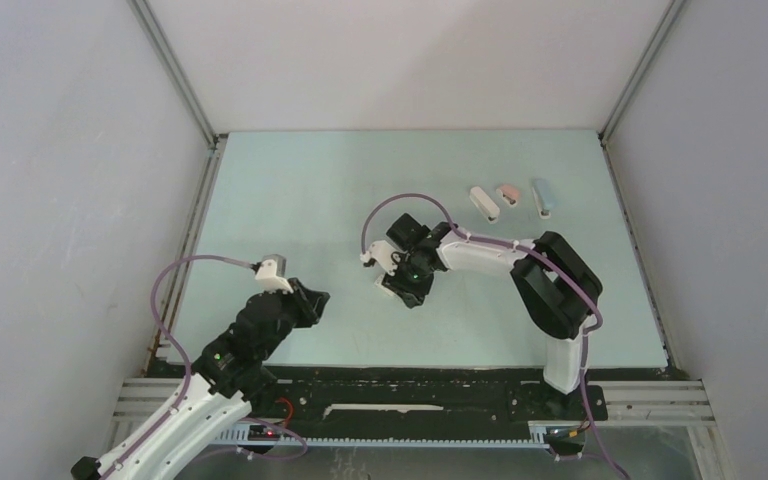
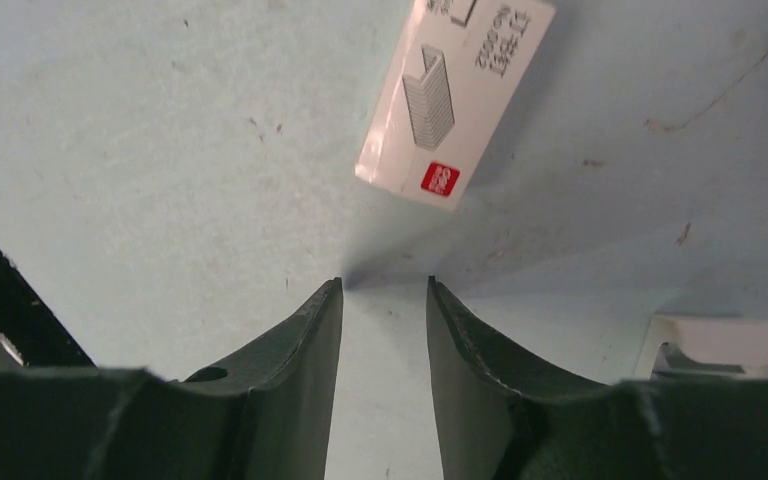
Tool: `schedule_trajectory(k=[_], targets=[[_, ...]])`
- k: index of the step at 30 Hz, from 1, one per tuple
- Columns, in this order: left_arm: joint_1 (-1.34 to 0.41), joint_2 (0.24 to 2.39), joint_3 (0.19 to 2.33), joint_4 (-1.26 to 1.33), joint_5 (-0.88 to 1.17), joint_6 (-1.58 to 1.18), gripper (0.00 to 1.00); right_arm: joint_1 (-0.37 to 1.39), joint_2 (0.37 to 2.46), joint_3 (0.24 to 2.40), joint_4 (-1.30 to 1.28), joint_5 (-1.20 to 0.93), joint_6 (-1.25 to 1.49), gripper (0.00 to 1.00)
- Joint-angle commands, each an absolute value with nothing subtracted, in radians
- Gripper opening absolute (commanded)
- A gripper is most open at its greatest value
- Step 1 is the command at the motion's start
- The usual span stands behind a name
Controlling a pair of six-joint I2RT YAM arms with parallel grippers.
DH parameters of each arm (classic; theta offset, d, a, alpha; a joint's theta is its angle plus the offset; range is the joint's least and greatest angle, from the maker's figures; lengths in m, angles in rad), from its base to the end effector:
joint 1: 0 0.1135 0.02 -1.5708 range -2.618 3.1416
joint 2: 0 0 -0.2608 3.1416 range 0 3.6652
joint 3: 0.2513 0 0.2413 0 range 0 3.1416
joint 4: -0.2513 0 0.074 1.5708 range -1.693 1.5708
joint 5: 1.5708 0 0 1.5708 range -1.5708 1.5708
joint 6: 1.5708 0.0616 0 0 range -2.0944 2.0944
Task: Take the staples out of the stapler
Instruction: Adjust the shell at the center of the board.
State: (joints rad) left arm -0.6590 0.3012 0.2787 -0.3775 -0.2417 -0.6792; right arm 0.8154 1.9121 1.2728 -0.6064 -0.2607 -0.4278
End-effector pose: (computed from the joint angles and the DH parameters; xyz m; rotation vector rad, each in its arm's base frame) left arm 0.1112 -0.0675 0.1935 -0.1819 2.0058 -0.6342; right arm 0.2444 0.2826 0.1414 -1.7025 2.2720 0.4548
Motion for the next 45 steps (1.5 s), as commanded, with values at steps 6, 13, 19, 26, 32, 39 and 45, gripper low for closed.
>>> schedule_trajectory(k=[6, 13, 19, 26, 32, 39, 45], targets=[[-0.658, 0.259, 0.258, -0.348, -0.248, -0.656, 0.26, 0.79, 1.855, 1.257, -0.576, -0.316, -0.468, 0.61], [-0.658, 0.211, 0.268, -0.384, -0.27, -0.66, 0.3, 0.803, 1.923, 1.351, -0.563, -0.312, -0.454, 0.69], [-0.657, 0.176, 0.269, -0.408, -0.278, -0.662, 0.31, 0.818, 1.983, 1.428, -0.578, -0.305, -0.446, 0.71], [-0.658, 0.165, 0.269, -0.411, -0.281, -0.665, 0.38, 0.823, 2.031, 1.491, -0.6, -0.305, -0.44, 0.72], [-0.657, 0.143, 0.27, -0.422, -0.299, -0.667, 0.55, 0.825, 2.043, 1.506, -0.606, -0.314, -0.441, 0.72], [-0.658, 0.117, 0.265, -0.428, -0.305, -0.672, 0.65, 0.838, 2.069, 1.532, -0.61, -0.305, -0.43, 0.71], [-0.657, 0.113, 0.268, -0.433, -0.306, -0.672, 0.66, 0.861, 2.112, 1.566, -0.605, -0.205, -0.383, 0.66]])
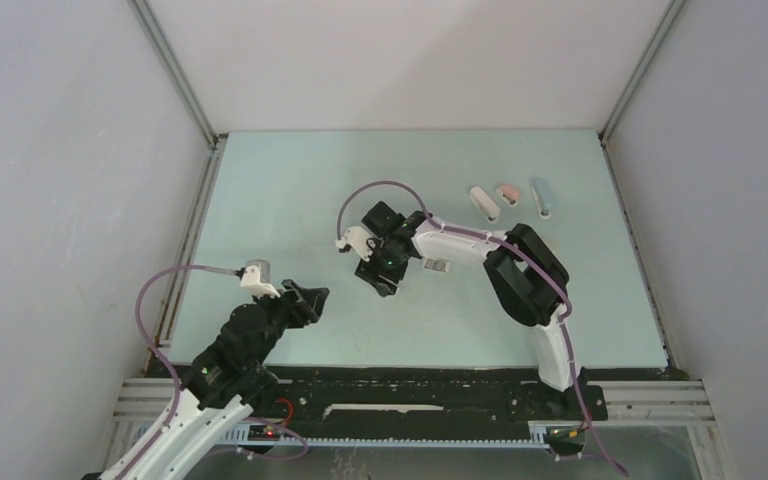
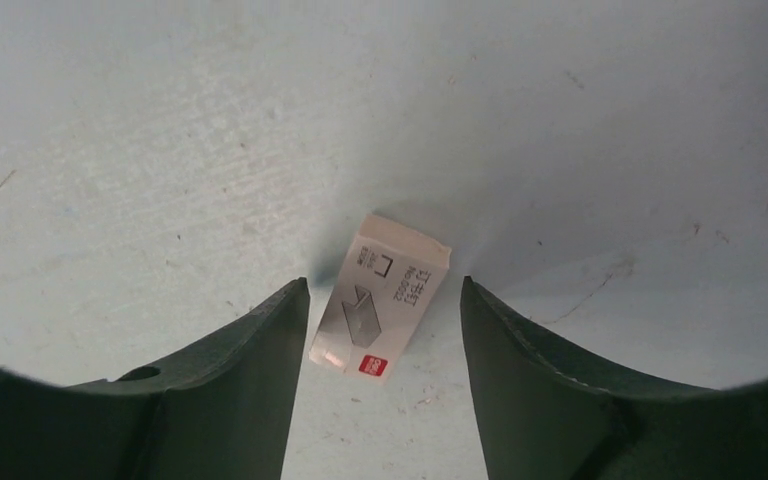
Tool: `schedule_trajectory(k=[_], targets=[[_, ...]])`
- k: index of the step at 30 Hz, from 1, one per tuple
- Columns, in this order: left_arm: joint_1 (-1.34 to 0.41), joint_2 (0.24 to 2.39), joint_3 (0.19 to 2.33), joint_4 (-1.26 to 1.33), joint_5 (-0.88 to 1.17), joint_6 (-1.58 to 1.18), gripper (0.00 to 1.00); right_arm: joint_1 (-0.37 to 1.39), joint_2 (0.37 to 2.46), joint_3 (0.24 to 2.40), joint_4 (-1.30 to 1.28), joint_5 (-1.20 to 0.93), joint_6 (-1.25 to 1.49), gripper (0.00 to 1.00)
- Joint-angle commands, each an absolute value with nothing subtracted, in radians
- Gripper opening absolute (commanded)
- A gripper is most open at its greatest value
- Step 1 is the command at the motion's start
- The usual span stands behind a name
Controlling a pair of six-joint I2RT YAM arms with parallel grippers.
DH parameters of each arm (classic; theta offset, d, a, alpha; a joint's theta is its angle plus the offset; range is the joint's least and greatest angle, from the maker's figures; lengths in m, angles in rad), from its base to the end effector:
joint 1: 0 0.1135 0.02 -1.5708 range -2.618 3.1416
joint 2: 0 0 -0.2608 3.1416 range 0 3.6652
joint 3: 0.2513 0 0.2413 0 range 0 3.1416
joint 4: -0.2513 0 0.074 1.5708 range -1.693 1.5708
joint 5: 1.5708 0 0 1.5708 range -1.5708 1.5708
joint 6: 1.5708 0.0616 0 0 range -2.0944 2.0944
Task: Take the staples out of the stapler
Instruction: Adjust the shell at the center of the board.
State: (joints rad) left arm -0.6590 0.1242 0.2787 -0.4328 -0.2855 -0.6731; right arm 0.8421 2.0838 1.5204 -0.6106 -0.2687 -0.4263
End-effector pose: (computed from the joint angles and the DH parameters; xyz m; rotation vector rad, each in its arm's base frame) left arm 0.0983 -0.0542 0.2045 -0.2170 1.8779 -0.6635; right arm 0.2736 0.3311 0.1436 -1.7017 2.1864 0.4812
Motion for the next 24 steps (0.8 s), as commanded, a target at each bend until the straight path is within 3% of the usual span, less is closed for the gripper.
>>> schedule_trajectory(k=[1, 10, 24], targets=[[-0.657, 0.111, 0.268, -0.434, -0.305, -0.673, 0.66, 0.861, 2.118, 1.569, -0.607, -0.194, -0.38, 0.64], [-0.658, 0.106, 0.266, -0.434, -0.301, -0.675, 0.66, 0.856, 2.067, 1.51, -0.611, -0.234, -0.419, 0.42], [-0.658, 0.138, 0.268, -0.4, -0.261, -0.66, 0.66, 0.756, 1.837, 1.254, -0.651, -0.324, -0.557, 0.37]])
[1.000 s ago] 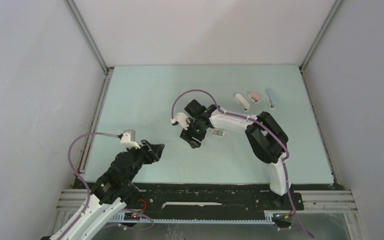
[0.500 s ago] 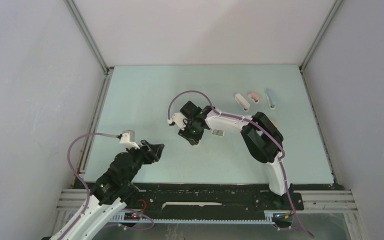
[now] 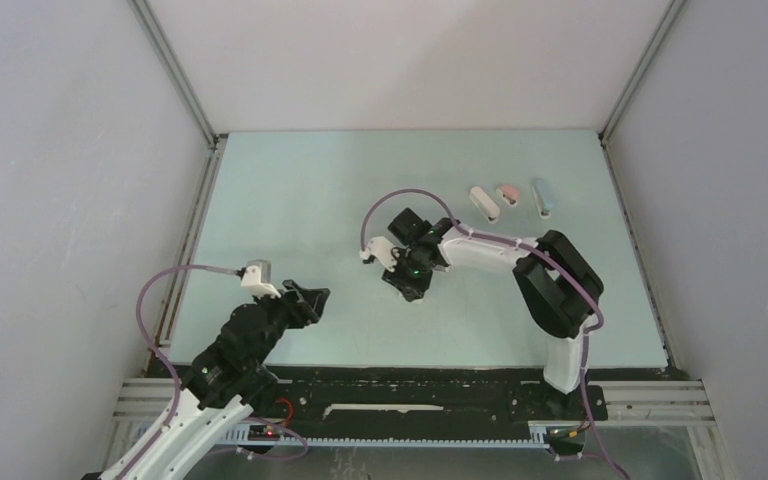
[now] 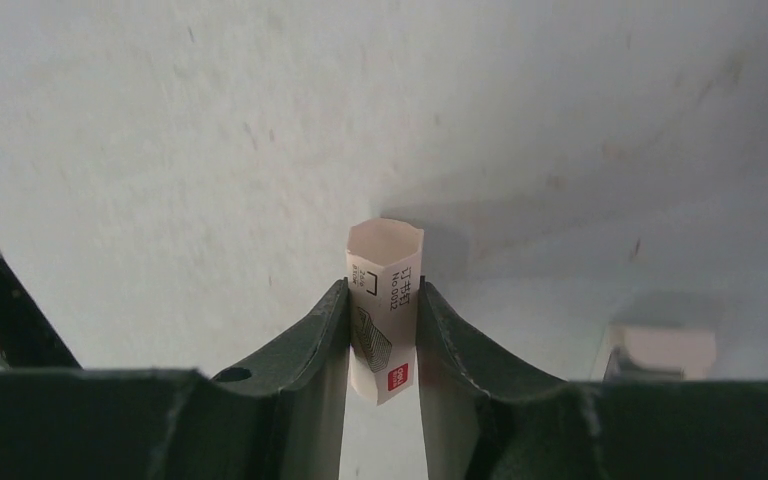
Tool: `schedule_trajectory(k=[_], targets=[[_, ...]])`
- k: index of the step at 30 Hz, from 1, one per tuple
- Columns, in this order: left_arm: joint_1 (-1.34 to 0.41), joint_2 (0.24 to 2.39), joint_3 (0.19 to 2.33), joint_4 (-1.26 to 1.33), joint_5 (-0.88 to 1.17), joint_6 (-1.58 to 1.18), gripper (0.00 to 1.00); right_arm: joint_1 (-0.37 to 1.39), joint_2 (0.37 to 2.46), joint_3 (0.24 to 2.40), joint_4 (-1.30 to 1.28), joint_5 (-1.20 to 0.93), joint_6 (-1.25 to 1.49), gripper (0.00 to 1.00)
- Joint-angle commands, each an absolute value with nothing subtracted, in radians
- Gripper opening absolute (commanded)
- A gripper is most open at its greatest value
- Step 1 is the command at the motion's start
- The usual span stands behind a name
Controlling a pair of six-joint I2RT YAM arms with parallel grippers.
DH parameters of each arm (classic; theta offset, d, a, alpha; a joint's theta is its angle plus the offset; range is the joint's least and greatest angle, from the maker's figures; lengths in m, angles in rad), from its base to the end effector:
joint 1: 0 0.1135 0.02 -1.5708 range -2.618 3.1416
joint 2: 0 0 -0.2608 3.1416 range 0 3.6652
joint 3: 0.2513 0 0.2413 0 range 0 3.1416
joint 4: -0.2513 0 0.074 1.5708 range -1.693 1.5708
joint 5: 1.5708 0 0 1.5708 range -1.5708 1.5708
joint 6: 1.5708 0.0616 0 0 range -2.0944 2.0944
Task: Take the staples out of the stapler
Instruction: Adjust the shell at the center of the board.
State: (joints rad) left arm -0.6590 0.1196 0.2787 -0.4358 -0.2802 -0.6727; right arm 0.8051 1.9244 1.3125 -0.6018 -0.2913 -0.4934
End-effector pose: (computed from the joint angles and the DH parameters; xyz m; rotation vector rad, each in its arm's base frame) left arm 0.0978 -0.0542 0.2045 -0.2131 1.8780 -0.6688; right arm 0.2524 0.2881 0.1484 -1.7488 2.1817 0.4833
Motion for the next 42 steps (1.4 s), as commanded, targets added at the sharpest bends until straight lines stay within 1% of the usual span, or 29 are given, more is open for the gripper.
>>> schedule_trajectory(k=[1, 7, 11, 15, 24, 31, 34, 39, 42], targets=[[-0.658, 0.141, 0.268, -0.392, -0.254, -0.659, 0.66, 0.742, 1.816, 1.235, -0.656, -0.328, -0.572, 0.37], [-0.657, 0.182, 0.251, -0.325, -0.217, -0.659, 0.67, 0.631, 1.714, 1.112, -0.667, -0.332, -0.675, 0.37], [-0.657, 0.214, 0.247, -0.288, -0.2, -0.656, 0.66, 0.525, 1.677, 1.068, -0.677, -0.346, -0.733, 0.37], [-0.658, 0.243, 0.238, -0.243, -0.187, -0.652, 0.66, 0.476, 1.667, 1.04, -0.665, -0.313, -0.82, 0.37], [-0.657, 0.271, 0.217, -0.177, -0.149, -0.663, 0.67, 0.484, 1.71, 1.039, -0.646, -0.281, -0.994, 0.38], [-0.658, 0.278, 0.188, -0.123, -0.123, -0.682, 0.68, 0.556, 1.72, 1.034, -0.67, -0.293, -1.054, 0.4], [-0.658, 0.278, 0.183, -0.116, -0.117, -0.686, 0.68, 0.593, 1.712, 1.018, -0.662, -0.29, -1.064, 0.43], [-0.657, 0.263, 0.178, -0.116, -0.114, -0.687, 0.68, 0.619, 1.705, 1.013, -0.651, -0.295, -1.05, 0.52], [-0.658, 0.259, 0.175, -0.116, -0.111, -0.687, 0.68, 0.621, 1.696, 1.014, -0.646, -0.291, -1.041, 0.61]])
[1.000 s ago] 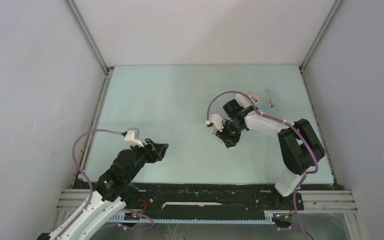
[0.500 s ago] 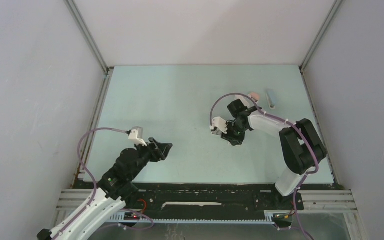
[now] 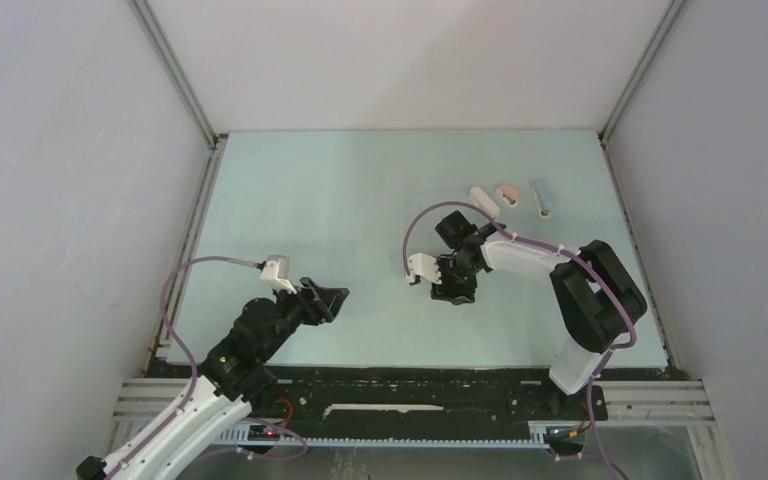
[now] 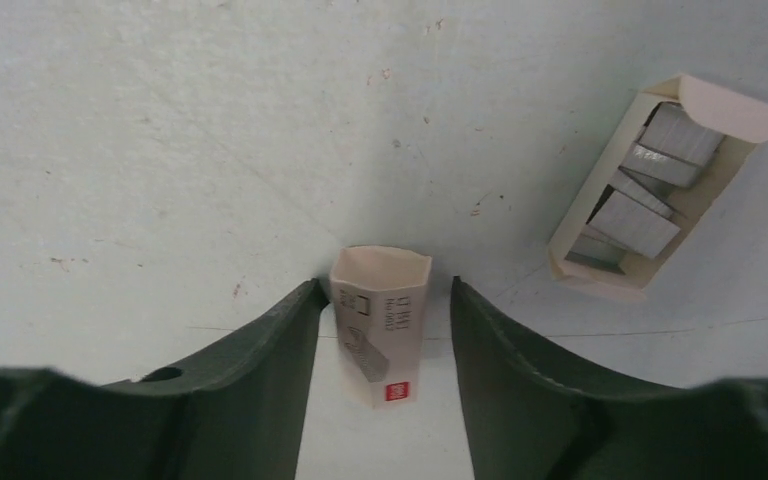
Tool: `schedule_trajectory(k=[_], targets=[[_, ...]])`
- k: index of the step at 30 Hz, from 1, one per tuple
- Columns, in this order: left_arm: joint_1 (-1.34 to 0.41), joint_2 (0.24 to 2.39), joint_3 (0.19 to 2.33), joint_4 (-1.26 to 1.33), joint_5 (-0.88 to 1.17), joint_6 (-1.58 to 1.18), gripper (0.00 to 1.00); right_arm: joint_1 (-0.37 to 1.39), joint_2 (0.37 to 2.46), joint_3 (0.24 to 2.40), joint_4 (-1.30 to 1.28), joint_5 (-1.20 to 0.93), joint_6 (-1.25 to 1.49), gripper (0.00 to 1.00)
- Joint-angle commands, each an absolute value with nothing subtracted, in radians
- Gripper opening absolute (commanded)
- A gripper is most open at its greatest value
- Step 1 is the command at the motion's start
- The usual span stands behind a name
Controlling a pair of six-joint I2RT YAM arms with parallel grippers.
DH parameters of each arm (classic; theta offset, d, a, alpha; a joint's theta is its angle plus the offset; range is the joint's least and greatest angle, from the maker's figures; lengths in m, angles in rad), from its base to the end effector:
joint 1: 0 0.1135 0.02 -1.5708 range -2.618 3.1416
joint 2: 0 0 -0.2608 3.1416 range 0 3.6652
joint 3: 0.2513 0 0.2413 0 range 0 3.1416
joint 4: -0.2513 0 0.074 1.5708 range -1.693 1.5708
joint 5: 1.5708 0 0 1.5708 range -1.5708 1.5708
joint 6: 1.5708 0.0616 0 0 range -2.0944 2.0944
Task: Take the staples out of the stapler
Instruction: Adjust the shell at the center of the board, then close the staple box at the center of the board.
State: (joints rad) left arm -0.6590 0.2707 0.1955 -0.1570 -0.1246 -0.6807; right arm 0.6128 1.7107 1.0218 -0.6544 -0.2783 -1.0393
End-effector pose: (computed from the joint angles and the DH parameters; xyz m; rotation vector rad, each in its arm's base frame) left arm 0.1136 -0.0783 0.1944 -0.1132 1.8790 -0.8315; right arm 0.2398 0.1893 0.1397 -2.1221 1.8944 0.3206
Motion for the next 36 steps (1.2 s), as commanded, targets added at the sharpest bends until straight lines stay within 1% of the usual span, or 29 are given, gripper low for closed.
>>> schedule_trajectory(k=[1, 3, 6, 11, 15, 17, 19, 23, 26, 30, 33, 36], targets=[[-0.657, 0.259, 0.176, -0.117, -0.109, -0.689, 0.68, 0.622, 1.689, 1.014, -0.644, -0.289, -1.034, 0.65], [-0.658, 0.258, 0.176, -0.115, -0.108, -0.689, 0.68, 0.621, 1.667, 1.014, -0.642, -0.288, -1.024, 0.74], [-0.657, 0.256, 0.175, -0.109, -0.107, -0.69, 0.7, 0.618, 1.623, 1.015, -0.638, -0.298, -1.007, 0.81], [-0.658, 0.257, 0.175, -0.093, -0.106, -0.692, 0.77, 0.606, 1.557, 1.043, -0.677, -0.349, -0.964, 0.83], [-0.657, 0.259, 0.175, -0.08, -0.109, -0.694, 0.88, 0.601, 1.496, 1.051, -0.707, -0.386, -0.946, 0.86], [-0.657, 0.261, 0.173, -0.068, -0.112, -0.696, 0.95, 0.6, 1.471, 1.06, -0.731, -0.406, -0.943, 0.87], [-0.658, 0.264, 0.17, -0.056, -0.117, -0.698, 1.0, 0.597, 1.448, 1.073, -0.75, -0.417, -0.932, 0.88], [-0.658, 0.269, 0.163, -0.023, -0.125, -0.702, 1.0, 0.585, 1.396, 1.106, -0.734, -0.415, -0.847, 0.92], [-0.658, 0.279, 0.158, -0.005, -0.127, -0.704, 1.0, 0.55, 1.377, 1.166, -0.717, -0.429, -0.75, 0.99], [-0.658, 0.307, 0.162, 0.044, -0.117, -0.7, 1.0, 0.421, 1.426, 1.246, -0.713, -0.578, -0.555, 1.0], [-0.658, 0.322, 0.163, 0.061, -0.111, -0.7, 1.0, 0.329, 1.524, 1.311, -0.789, -0.778, -0.51, 0.99], [-0.658, 0.324, 0.159, 0.069, -0.112, -0.7, 1.0, 0.317, 1.54, 1.282, -0.742, -0.774, -0.458, 0.96]])
